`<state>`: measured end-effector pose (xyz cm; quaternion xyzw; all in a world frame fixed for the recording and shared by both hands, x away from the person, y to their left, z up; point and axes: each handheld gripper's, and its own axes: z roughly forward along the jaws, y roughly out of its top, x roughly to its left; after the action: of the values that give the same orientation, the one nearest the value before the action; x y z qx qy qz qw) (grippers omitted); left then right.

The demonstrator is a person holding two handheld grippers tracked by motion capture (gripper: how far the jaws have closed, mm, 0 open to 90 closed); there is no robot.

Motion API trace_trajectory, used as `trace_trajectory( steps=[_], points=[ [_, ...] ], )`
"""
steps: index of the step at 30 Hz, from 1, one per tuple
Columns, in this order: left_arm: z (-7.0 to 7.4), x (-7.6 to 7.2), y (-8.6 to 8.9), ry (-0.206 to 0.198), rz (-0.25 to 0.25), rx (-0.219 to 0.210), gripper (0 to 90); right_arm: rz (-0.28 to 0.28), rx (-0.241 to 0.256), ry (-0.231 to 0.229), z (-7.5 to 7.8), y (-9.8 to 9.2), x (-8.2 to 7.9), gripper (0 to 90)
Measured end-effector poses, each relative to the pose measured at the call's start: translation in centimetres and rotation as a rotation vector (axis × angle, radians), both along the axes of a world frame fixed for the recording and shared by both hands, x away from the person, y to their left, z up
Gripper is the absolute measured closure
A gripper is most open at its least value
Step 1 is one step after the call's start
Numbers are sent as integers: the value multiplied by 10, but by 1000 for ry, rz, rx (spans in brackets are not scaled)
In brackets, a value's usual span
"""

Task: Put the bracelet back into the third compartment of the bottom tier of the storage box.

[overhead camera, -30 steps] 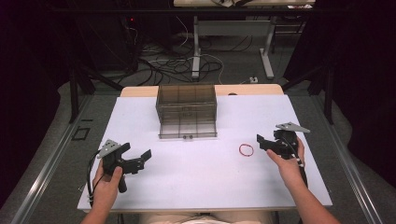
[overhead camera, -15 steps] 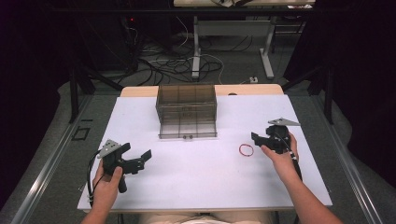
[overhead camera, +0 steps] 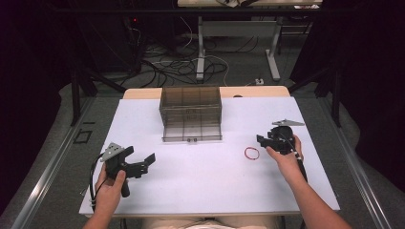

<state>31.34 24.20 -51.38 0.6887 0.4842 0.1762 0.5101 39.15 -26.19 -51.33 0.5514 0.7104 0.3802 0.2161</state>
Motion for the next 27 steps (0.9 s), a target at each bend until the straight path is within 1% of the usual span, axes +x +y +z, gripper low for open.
trace_trajectory(
  steps=[3, 9, 10, 12, 13, 16, 19, 20, 23, 27],
  points=[
    [0, 0, 0, 1, 1, -1, 5, 1, 6, 17, -2, 0, 2, 517],
    [0, 0, 0, 6, -3, 3, 5, 4, 6, 31, -4, 2, 3, 553],
    [0, 0, 0, 7, -2, 3, 5, 13, 7, 32, -5, 2, 4, 558],
    [0, 0, 0, 6, -1, 3, 5, 18, 2, 36, -8, 3, 5, 579],
    [0, 0, 0, 5, 0, 3, 5, 26, 2, 44, -9, 4, 5, 585],
    [-1, 0, 0, 6, 0, 3, 5, 39, -9, 50, -12, 6, 5, 594],
    [-1, 0, 0, 6, -1, 4, 5, 45, -19, 52, -14, 7, 6, 599],
    [-1, 0, 0, 6, -1, 4, 5, 38, -20, 59, -14, 8, 6, 601],
    [-1, 1, 0, 7, -2, 5, 5, 43, -22, 57, -16, 8, 7, 605],
    [-1, 1, -1, 7, -4, 7, 5, 46, -21, 81, -20, 8, 7, 650]
  ],
)
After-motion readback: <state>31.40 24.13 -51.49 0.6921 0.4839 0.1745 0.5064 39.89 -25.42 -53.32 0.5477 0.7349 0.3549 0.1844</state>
